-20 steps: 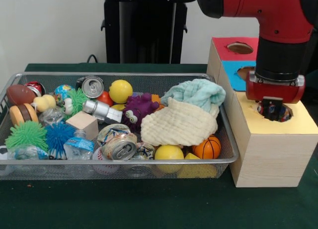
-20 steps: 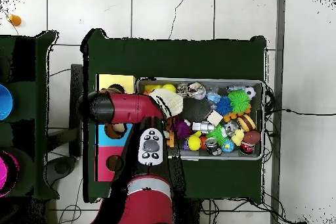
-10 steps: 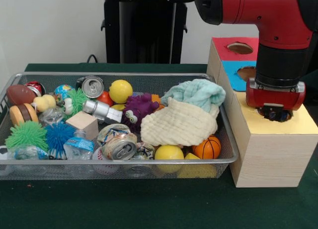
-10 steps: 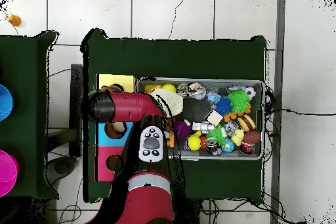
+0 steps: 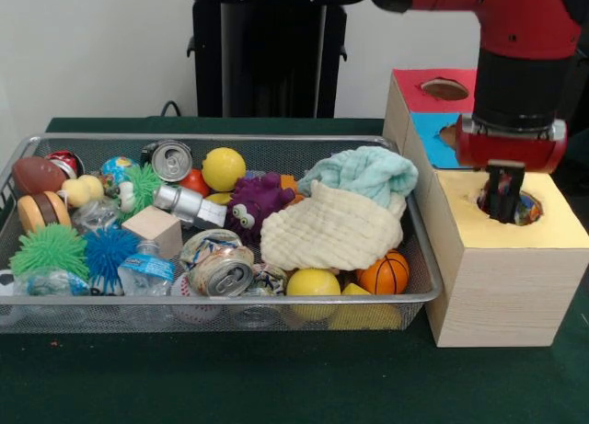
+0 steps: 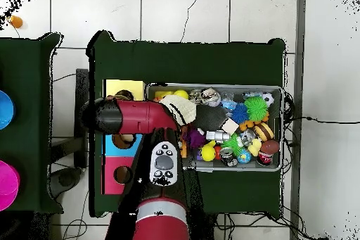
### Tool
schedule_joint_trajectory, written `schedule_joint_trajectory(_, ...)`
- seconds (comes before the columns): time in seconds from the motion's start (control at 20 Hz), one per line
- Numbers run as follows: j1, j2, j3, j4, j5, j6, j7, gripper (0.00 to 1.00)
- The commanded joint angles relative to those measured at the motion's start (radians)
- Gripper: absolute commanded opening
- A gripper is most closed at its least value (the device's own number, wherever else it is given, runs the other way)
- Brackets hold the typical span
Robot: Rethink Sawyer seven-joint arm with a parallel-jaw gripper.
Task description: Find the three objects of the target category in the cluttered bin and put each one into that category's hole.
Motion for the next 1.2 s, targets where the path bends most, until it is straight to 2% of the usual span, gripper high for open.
schedule_joint_trajectory(0.05,-0.032,-0.186,0.061,0.107,0.039,0.327,0.079,0.0)
schedule_joint_trajectory(0.15,-0.033,-0.221,0.059,0.104,0.044,0.388,0.083,0.0)
schedule_joint_trajectory(0.4,-0.034,-0.254,0.058,0.102,0.055,0.44,0.091,0.0)
schedule_joint_trajectory(1.0,-0.044,-0.202,0.083,0.107,0.063,0.366,0.084,0.0)
schedule_joint_trajectory(1.2,-0.042,-0.161,0.08,0.119,0.038,0.286,0.079,0.0)
